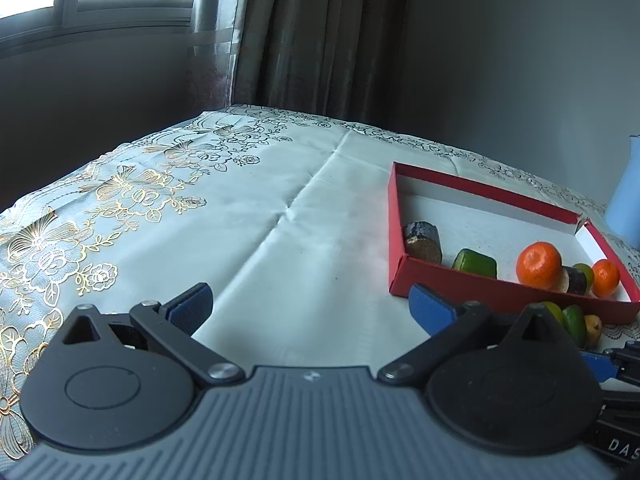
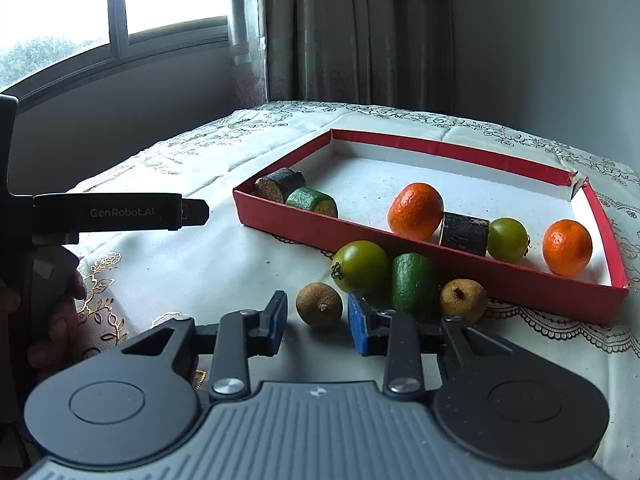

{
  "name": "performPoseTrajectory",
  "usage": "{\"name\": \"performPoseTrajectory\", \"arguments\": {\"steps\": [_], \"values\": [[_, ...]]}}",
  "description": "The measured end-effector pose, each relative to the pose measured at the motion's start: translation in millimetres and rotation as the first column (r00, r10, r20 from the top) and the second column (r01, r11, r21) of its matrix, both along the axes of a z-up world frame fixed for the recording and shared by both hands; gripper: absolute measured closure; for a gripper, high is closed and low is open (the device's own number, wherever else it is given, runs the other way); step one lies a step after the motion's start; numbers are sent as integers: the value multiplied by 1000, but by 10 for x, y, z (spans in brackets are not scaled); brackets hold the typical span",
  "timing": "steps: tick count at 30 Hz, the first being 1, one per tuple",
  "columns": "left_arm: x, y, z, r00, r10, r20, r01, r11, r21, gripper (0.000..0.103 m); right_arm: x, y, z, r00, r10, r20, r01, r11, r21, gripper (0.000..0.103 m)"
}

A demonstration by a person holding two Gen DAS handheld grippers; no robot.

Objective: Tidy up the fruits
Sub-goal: 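Move the right gripper to the small brown kiwi and grasp it, then carry the kiwi into the red box and open the right gripper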

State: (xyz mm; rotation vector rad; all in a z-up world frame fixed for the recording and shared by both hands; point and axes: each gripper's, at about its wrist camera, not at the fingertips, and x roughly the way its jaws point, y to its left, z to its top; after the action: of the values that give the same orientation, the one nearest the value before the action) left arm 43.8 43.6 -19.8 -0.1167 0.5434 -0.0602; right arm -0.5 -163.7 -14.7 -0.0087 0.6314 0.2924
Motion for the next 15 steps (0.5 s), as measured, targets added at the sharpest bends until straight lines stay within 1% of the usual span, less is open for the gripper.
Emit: {"name": "performPoseTrajectory", "arguments": {"steps": [2, 7, 9, 11, 13, 15], "values": [[1, 1, 0, 1000, 0, -1, 0, 1000, 0, 0, 12, -21, -8, 1000, -15, -8, 15, 1000, 11, 78], [-1, 2, 1, 1000, 0, -1, 0, 1000, -1, 0, -46, -27, 21, 1000, -16, 9, 16, 1000, 16, 79], [-1, 2, 1, 1000, -1, -1, 1, 1000, 1, 0, -113, -26, 97, 999, -9, 39, 8, 1000, 24, 79], [-5, 5, -1, 1000, -2, 0, 2, 1000, 1, 0, -158, -15, 224, 996, -8, 89, 7, 1000, 11, 79], [-4, 5, -1, 1000, -1, 0, 1, 1000, 0, 0, -124, -15, 341, 991, -17, 130, 18, 1000, -6, 79], [-7, 7, 0, 1000, 1, 1, -1, 1000, -1, 0, -23, -38, 408, 989, -28, 148, 30, 999, -14, 79]]}}
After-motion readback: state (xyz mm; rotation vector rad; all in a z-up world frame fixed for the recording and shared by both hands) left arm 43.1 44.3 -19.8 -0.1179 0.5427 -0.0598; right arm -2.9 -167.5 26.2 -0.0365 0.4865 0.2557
